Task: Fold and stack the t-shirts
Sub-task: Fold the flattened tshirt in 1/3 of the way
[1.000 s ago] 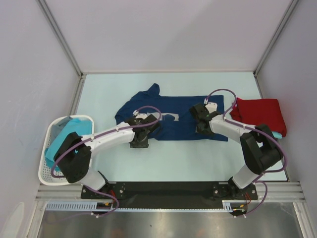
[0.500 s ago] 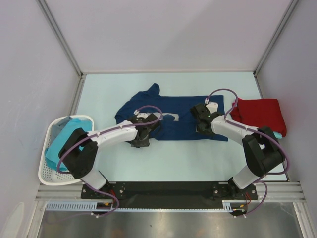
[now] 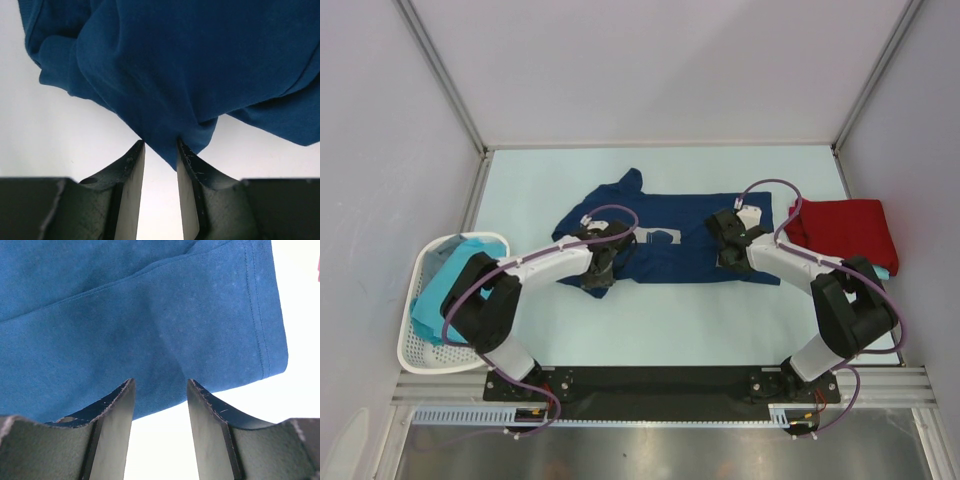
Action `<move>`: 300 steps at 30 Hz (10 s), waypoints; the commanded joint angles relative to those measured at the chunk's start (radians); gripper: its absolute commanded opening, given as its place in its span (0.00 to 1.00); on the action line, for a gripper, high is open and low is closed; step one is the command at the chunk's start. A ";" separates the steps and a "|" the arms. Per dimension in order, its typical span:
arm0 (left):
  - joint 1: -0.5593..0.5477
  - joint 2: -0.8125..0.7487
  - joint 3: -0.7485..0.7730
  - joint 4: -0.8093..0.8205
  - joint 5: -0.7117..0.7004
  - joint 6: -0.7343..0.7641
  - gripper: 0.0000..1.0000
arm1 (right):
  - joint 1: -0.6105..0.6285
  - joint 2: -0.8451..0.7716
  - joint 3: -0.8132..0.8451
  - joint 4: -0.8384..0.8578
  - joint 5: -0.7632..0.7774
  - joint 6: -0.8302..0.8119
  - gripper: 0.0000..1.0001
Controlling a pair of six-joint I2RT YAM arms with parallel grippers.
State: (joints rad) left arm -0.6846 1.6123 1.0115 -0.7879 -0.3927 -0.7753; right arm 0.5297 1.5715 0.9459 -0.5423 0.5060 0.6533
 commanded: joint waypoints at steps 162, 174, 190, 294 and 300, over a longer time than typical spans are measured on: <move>0.198 0.195 0.047 0.121 0.195 0.145 0.00 | -0.023 0.127 0.100 -0.012 0.025 0.042 0.50; 0.198 0.178 0.027 0.104 0.189 0.153 0.00 | -0.082 0.193 0.019 0.038 -0.090 0.086 0.40; 0.191 0.029 -0.067 0.015 0.279 0.127 0.00 | -0.056 0.097 -0.064 -0.094 -0.187 0.198 0.00; 0.040 -0.200 -0.203 -0.165 0.298 0.010 0.07 | 0.033 -0.103 0.060 -0.179 -0.044 0.088 0.54; 0.023 -0.279 -0.046 -0.168 0.187 0.031 0.37 | 0.030 -0.113 0.082 -0.151 -0.050 0.071 0.54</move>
State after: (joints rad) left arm -0.6502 1.4307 0.8280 -0.9520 -0.1284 -0.7437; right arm 0.5659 1.4624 0.9760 -0.7265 0.4469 0.7460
